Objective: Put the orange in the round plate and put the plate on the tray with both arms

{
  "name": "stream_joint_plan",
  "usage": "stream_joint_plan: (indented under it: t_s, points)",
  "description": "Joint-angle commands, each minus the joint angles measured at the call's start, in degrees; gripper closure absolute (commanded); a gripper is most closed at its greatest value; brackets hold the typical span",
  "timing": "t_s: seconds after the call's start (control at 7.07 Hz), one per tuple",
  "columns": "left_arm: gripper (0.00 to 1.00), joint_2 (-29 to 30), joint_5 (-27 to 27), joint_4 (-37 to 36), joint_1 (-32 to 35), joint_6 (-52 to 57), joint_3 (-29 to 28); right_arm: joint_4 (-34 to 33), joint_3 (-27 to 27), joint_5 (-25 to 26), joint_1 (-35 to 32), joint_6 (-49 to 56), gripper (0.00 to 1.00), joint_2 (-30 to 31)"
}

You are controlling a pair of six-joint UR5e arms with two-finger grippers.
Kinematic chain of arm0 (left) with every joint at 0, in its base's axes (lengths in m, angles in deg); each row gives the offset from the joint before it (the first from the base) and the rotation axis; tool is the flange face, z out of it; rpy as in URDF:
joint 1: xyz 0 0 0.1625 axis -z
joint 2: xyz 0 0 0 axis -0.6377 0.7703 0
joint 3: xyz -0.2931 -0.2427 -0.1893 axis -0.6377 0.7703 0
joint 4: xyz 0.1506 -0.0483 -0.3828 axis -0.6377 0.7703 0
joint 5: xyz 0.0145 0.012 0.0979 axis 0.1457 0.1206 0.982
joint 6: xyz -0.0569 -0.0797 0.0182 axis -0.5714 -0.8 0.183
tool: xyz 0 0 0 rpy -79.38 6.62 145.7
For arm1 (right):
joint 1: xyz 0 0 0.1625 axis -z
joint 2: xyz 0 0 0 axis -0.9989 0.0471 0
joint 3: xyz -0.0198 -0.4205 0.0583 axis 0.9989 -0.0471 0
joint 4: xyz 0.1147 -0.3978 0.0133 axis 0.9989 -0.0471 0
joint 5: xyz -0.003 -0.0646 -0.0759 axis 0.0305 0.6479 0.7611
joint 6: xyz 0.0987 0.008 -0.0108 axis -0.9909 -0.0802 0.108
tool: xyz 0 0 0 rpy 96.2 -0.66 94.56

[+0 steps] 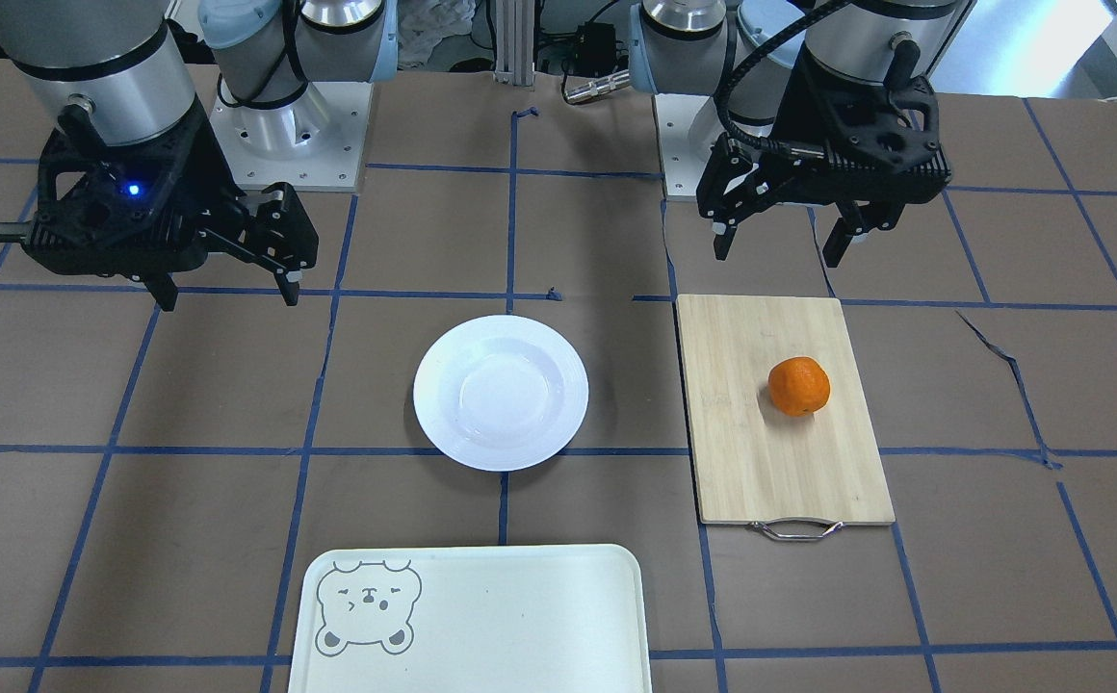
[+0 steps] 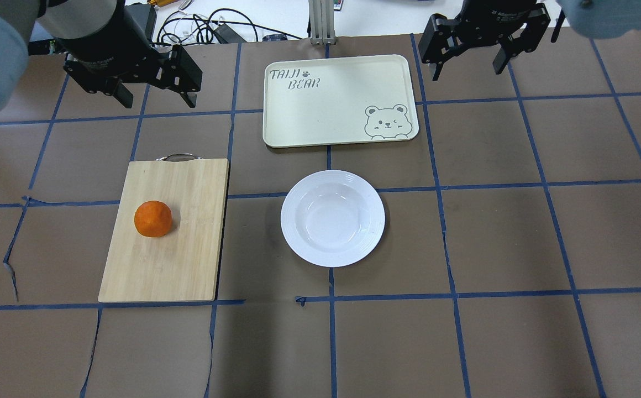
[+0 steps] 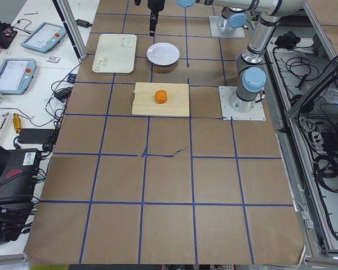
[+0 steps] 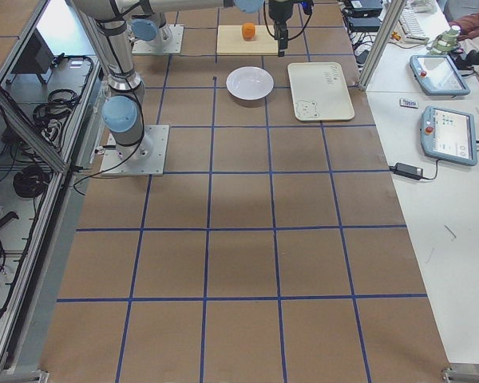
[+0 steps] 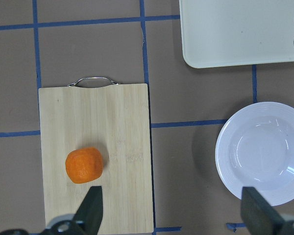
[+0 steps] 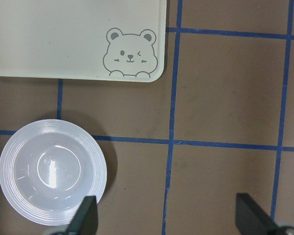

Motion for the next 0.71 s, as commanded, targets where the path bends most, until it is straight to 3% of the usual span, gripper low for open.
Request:
stream_joint_plan:
  t_s: [0.0,0.57]
  points:
    - [0.0,0.0,0.0,0.0,-0.1,0.1,0.0,-2.3,1.5,0.0,0.3,1.7,0.0,-0.8]
    - [0.0,0.1,-0.3,-0.1,-0.8,0.1,0.0,-3.2,1.5,0.5,0.2,2.5,0.0,-0.8]
